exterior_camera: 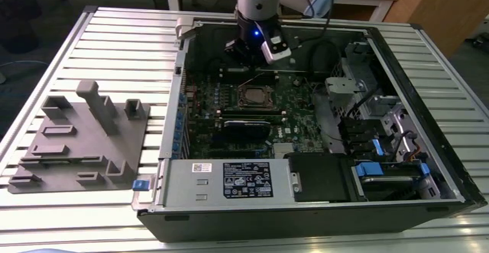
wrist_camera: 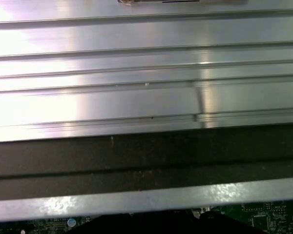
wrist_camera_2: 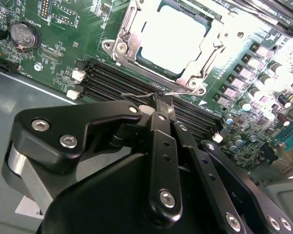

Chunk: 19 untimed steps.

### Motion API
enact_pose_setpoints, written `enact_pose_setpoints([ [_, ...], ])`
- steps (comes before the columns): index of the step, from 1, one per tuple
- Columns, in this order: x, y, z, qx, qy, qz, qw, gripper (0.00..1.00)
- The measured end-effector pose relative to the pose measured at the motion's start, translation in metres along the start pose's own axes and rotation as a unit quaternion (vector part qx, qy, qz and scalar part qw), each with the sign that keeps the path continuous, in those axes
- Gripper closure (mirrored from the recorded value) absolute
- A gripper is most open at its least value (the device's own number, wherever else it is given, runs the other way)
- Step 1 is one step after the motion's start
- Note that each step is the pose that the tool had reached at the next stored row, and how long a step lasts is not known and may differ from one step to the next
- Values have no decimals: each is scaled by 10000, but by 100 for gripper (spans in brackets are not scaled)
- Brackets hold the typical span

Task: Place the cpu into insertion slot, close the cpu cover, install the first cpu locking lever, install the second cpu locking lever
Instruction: 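Install the first cpu locking lever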

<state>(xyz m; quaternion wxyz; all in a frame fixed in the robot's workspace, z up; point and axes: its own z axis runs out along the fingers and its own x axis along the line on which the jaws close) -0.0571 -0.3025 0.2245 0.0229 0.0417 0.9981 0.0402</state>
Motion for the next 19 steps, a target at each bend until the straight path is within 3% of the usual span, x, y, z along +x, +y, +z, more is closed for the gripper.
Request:
enact_pose_setpoints([
  [19,-73,-2,37,17,-1,0,10000,89],
])
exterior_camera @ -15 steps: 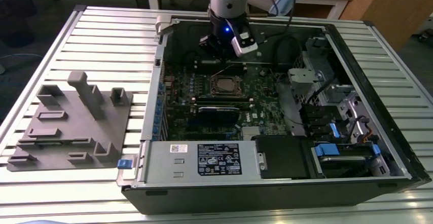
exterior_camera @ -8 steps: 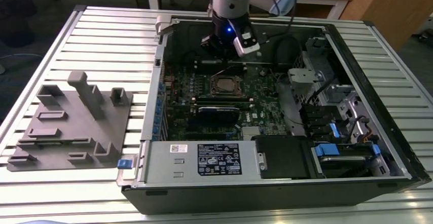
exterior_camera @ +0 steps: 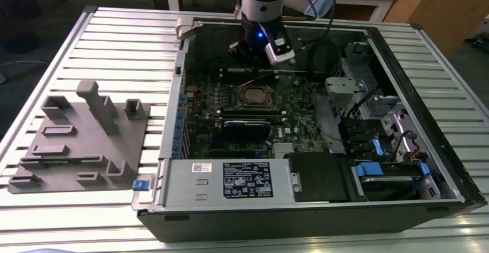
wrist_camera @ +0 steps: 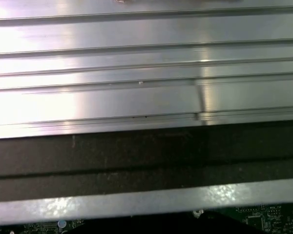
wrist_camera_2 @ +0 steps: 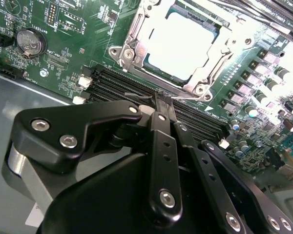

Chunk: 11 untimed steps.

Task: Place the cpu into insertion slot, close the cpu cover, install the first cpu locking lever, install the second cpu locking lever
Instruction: 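Install the first cpu locking lever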

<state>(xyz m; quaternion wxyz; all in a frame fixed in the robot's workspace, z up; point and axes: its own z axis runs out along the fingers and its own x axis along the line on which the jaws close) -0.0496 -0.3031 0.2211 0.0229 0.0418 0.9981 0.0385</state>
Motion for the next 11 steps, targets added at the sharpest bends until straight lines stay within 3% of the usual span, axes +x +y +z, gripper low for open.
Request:
enact_pose_setpoints([
  [11,-11,-2,46,-1,0,-1,10000,89],
])
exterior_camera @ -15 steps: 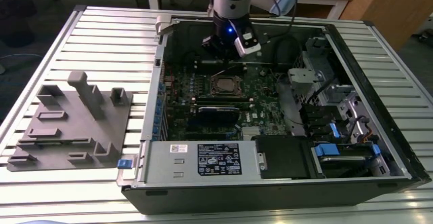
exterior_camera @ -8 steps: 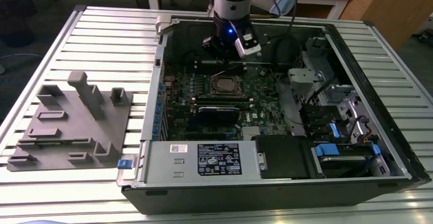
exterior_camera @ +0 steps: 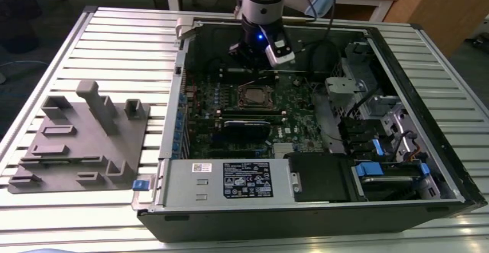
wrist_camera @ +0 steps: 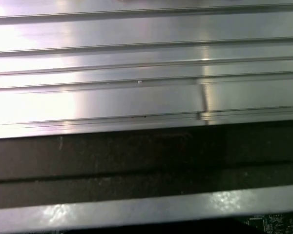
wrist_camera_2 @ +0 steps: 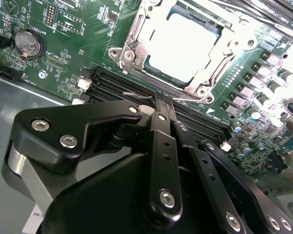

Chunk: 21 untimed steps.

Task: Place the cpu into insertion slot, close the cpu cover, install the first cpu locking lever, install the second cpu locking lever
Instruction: 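Install the first cpu locking lever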

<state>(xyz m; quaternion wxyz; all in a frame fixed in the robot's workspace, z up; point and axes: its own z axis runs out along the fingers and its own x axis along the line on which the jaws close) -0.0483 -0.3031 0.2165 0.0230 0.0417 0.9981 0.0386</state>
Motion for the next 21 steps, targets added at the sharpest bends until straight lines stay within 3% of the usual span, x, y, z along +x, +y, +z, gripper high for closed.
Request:
enact_pose_setpoints([
  [21,-52,9,63,1,0,1,10000,89],
])
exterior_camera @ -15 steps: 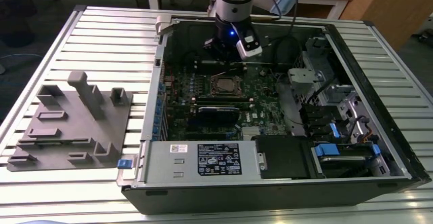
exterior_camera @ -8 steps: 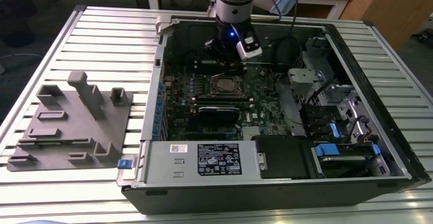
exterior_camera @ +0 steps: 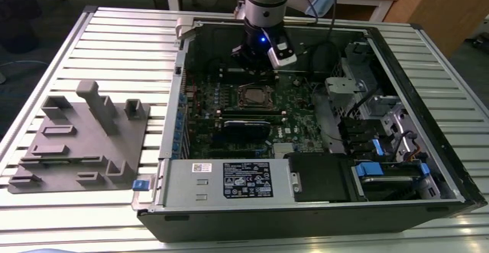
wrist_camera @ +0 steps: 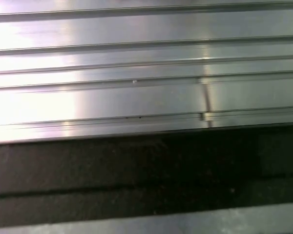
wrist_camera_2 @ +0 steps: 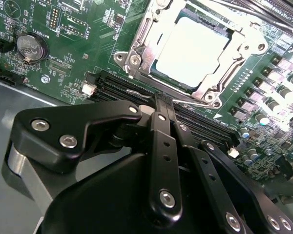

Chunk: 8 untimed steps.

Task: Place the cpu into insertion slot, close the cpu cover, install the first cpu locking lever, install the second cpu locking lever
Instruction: 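Install the first cpu locking lever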

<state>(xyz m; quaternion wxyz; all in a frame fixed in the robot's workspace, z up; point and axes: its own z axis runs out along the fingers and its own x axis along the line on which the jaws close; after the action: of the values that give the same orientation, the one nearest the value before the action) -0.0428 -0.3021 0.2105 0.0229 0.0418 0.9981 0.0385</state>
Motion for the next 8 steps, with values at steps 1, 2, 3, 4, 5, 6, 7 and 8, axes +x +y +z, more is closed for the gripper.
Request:
enact_pose_setpoints([
  [1,0,2,2,-1,0,0,10000,89],
  [2,0,5,4,0,0,-1,10000,89],
  [3,0,8,6,-1,-1,-1,10000,89],
  [4,1,11,8,-1,0,0,10000,89],
  [5,1,15,10,-1,-1,-1,10000,89],
  [6,1,18,12,-1,-1,-1,10000,89],
  [7,1,21,14,-1,-1,-1,10000,89],
  [8,2,24,15,-1,-1,-1,10000,89],
])
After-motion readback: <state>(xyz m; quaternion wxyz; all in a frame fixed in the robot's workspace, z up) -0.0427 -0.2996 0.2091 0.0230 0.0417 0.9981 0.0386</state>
